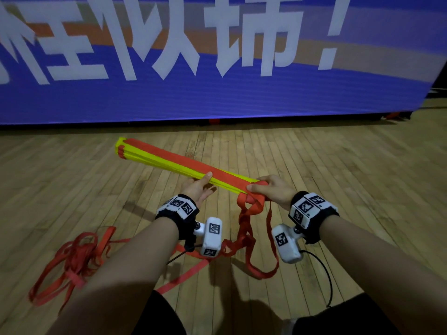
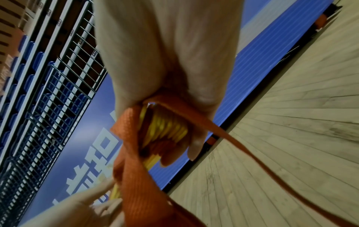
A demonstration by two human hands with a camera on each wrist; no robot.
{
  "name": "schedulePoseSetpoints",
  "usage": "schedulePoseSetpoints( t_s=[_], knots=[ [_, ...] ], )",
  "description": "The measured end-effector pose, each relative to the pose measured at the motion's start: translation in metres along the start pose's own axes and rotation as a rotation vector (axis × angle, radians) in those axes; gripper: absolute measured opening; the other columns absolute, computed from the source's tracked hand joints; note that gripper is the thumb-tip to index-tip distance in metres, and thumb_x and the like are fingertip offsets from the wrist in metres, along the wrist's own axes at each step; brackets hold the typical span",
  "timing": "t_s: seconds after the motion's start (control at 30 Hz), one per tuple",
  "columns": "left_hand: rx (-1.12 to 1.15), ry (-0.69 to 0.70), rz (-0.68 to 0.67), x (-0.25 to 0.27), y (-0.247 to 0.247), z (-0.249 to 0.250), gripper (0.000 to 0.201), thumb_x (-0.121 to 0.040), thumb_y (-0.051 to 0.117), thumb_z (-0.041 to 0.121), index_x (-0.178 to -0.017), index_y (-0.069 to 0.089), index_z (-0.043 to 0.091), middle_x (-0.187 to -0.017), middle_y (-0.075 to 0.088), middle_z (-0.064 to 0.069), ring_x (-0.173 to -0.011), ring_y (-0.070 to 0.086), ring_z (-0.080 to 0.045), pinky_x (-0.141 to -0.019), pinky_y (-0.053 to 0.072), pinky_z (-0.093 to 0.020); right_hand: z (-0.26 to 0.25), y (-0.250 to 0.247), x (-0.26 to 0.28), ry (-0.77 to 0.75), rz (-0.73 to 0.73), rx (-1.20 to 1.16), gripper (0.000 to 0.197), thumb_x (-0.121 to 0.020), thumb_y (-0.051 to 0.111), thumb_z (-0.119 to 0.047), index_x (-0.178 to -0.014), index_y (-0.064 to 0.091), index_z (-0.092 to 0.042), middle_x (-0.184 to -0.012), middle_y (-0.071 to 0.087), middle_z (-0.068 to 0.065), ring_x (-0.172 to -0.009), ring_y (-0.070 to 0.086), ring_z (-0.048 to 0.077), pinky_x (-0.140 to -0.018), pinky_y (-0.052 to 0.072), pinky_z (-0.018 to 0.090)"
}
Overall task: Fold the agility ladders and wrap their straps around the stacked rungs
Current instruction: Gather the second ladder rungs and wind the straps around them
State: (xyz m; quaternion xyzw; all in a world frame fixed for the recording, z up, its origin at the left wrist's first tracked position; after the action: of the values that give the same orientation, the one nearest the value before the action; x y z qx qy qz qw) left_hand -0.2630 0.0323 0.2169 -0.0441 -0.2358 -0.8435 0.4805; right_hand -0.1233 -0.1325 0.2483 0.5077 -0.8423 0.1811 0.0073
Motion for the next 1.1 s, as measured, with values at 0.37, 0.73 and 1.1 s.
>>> schedulePoseSetpoints(
  t_s=[0.37,0.73,1.1],
  knots=[
    [-0.643,-0.212,-0.036,0.009,-0.007,0.008,0.037,-0.090,0.065,0.032,-0.080,0.058,-0.003,-0.067,0.068,-0.011,-0.052,0.056,-0.017,-0.046,0.043,-0.023,-0.005,0.001,-0.001,0.005,0.079,0.075,0.015,-0.085,0.068,-0.014,-0.081,0.064,0.001,-0.072,0.063,0.012,-0.065,0.059,0.020,-0.067,0.050,0.027],
    [-0.967,0.465,-0.447,0.030,0.025,0.020,0.039,-0.084,0.071,0.024,-0.122,0.062,0.023,-0.131,0.056,0.006,-0.123,0.042,-0.005,-0.100,0.026,-0.022,-0.015,0.001,0.002,-0.066,0.063,0.177,0.025,-0.079,0.074,-0.022,-0.098,0.066,-0.009,-0.085,0.073,0.010,-0.082,0.071,0.022,-0.087,0.055,0.039],
    [-0.827,0.232,-0.640,0.031,0.029,0.014,0.053,-0.086,0.067,0.006,-0.135,0.047,0.011,-0.121,0.062,-0.002,-0.108,0.058,-0.008,-0.097,0.045,-0.021,-0.025,0.004,0.004,-0.162,0.014,0.162,0.045,-0.074,0.080,-0.020,-0.115,0.064,-0.007,-0.095,0.072,0.008,-0.085,0.070,0.022,-0.082,0.057,0.037]
  ],
)
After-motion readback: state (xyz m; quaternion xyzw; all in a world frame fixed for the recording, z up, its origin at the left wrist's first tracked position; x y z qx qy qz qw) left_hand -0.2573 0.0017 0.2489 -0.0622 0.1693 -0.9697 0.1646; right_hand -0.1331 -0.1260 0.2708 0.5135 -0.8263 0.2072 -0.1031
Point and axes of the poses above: each hand's wrist, its own x-axis away from the middle knuckle, its own y-axis out of the palm, z = x × y, the point moved 1 cm from there along -x, towards the middle knuckle
